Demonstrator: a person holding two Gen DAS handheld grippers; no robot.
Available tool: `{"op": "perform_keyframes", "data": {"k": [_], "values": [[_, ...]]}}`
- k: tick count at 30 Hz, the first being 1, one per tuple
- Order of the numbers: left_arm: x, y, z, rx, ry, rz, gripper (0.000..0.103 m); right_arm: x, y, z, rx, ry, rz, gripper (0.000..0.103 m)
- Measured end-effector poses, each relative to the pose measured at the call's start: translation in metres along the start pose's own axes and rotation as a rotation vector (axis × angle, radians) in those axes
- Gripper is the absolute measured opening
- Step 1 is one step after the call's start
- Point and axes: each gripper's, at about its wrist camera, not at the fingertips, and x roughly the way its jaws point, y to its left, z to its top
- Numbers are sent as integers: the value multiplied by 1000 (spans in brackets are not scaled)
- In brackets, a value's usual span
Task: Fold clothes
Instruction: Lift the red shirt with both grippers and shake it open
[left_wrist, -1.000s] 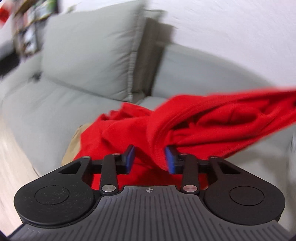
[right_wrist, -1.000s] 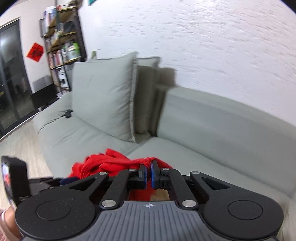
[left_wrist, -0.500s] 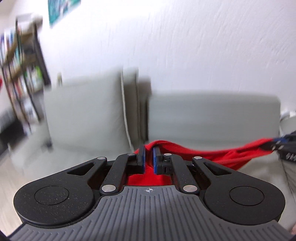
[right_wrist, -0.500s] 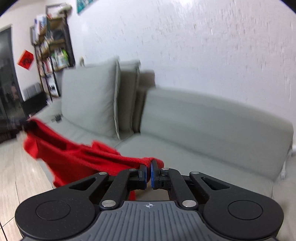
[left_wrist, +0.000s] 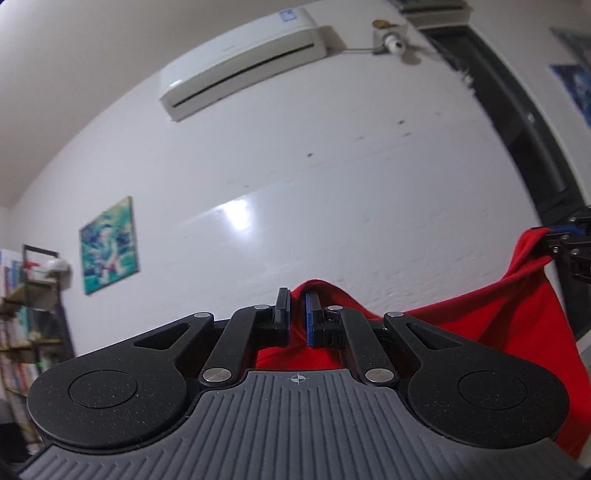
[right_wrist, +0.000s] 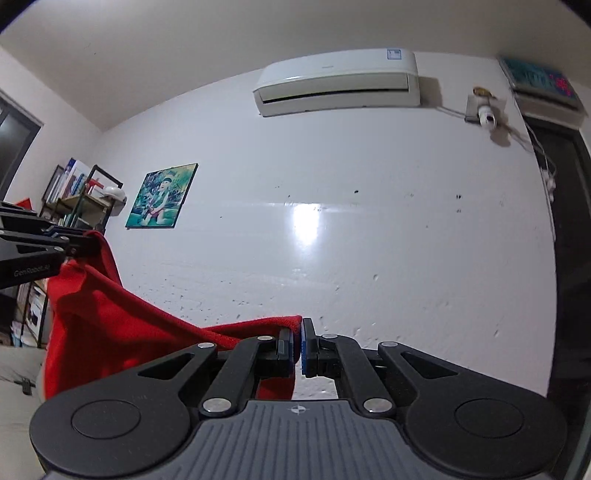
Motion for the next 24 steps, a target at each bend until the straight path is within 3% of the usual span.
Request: {"op": "perform_keyframes", "data": {"k": [6,10,12,15,17,18,20,22,24], "values": [[-11,-16,-16,2,-2,-145,8,-21,-34,4,-60,43,-48,3],[-2,-46,-26,47,62,-226,8,-24,-62,-14,-60,118,-69,3],[8,-60,-44,58,121,-261,8,-18,-68,-36,-33,183,-60,3],[47,-90,-101,102,293,-323,8,5,-71,-88,20,326,-44,3],[76,-112,-145,139,414,-355,9,33,-72,-145,51,471,-36,3],[85,-122,-166,151,454,-356,8,42,-70,-163,54,510,-36,3],[124,-147,-216,164,528,-330,8,83,-68,-229,64,642,-61,2],[166,-167,-246,180,562,-270,8,116,-65,-265,51,684,-101,2],[201,-174,-230,210,482,-192,8,159,-64,-268,-11,644,-156,2]]}}
